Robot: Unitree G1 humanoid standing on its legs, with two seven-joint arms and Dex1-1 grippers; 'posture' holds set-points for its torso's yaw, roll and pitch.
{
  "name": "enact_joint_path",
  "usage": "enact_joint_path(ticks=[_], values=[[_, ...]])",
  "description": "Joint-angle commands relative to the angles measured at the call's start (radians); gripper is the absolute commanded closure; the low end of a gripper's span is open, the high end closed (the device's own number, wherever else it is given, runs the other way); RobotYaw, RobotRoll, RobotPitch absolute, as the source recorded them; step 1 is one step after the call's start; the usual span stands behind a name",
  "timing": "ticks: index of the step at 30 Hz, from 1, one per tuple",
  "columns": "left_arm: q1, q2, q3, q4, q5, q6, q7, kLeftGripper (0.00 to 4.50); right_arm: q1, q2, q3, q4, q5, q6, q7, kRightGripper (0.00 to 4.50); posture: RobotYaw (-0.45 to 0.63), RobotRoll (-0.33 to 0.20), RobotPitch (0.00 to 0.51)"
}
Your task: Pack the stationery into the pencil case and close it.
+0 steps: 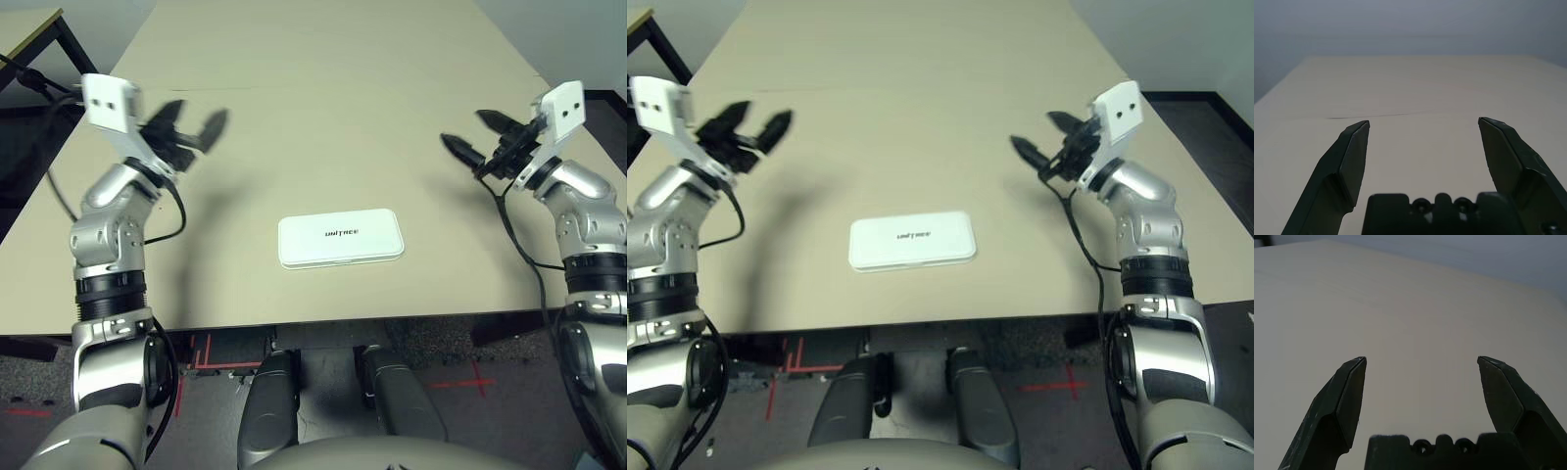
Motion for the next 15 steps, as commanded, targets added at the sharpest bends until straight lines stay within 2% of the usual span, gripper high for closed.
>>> enact_joint_path(ticks=[1,10,15], values=[[-0.019,0.013,0.035,0.113,0.023,-0.103,0.057,0.03,-0.022,-0.008,-0.049,0.095,-0.018,-0.066,-0.098,0.0,-0.09,0.0,0.135],[-0.029,0.024,0.031,0.284,0.043,-0.254,0.096,0.03,-0.06,-0.049,-0.092,0.268,-0.037,-0.121,-0.262,0.0,-0.11,0.0,0.164],[-0.027,0.023,0.02,0.331,0.051,-0.301,0.099,0.03,-0.073,-0.049,-0.093,0.315,-0.036,-0.134,-0.268,0.0,-0.12,0.0,0.195]])
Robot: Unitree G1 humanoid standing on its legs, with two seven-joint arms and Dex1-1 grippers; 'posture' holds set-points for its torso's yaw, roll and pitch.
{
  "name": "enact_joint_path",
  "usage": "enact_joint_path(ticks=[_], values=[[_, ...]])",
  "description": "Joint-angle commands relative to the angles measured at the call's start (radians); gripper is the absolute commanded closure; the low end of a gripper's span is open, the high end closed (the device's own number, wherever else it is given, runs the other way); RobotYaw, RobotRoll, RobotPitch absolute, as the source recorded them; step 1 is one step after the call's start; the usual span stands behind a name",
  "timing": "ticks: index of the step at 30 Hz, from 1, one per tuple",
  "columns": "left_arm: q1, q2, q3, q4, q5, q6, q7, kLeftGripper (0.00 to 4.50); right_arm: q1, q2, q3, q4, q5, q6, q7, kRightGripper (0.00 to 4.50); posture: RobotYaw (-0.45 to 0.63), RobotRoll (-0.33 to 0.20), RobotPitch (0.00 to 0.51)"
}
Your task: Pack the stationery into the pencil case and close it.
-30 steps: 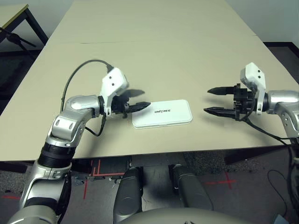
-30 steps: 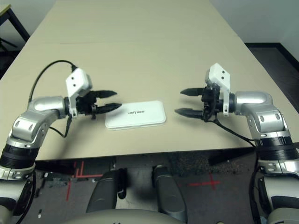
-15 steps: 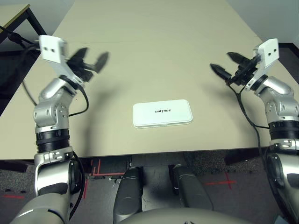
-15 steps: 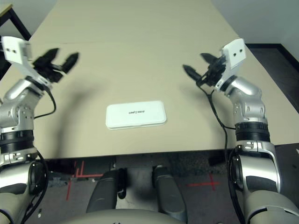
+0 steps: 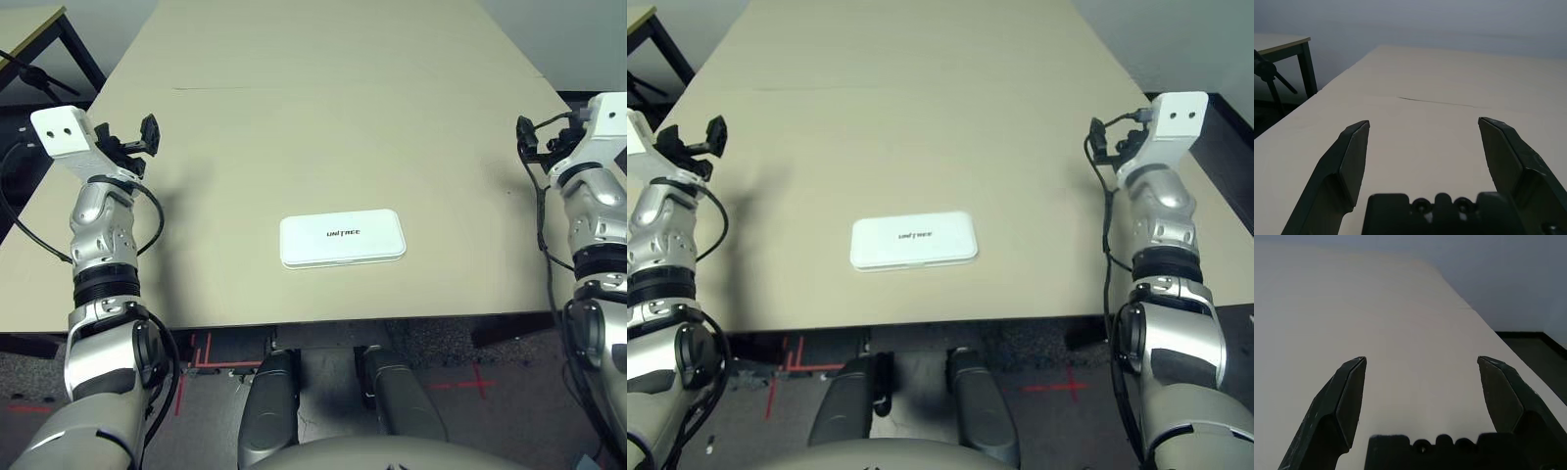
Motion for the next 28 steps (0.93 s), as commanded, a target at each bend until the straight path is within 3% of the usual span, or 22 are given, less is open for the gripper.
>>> enact_joint_path(ticks=[1,8,28], values=[[-0.001,0.005,-0.006,0.035,0.014,-0.031,0.003,0.03,-0.014,-0.012,-0.012,0.029,-0.003,-0.018,-0.001,0.0,-0.12,0.0,0.203],[0.023,-0.003,-0.023,0.01,0.012,-0.033,0.001,0.03,0.008,0.004,-0.003,0.033,-0.009,-0.022,0.019,0.0,-0.1,0.0,0.225],[0.004,-0.012,-0.049,0.017,0.01,-0.048,0.003,0.03,0.008,-0.003,-0.003,0.04,-0.022,-0.033,0.038,0.0,-0.11,0.0,0.211]])
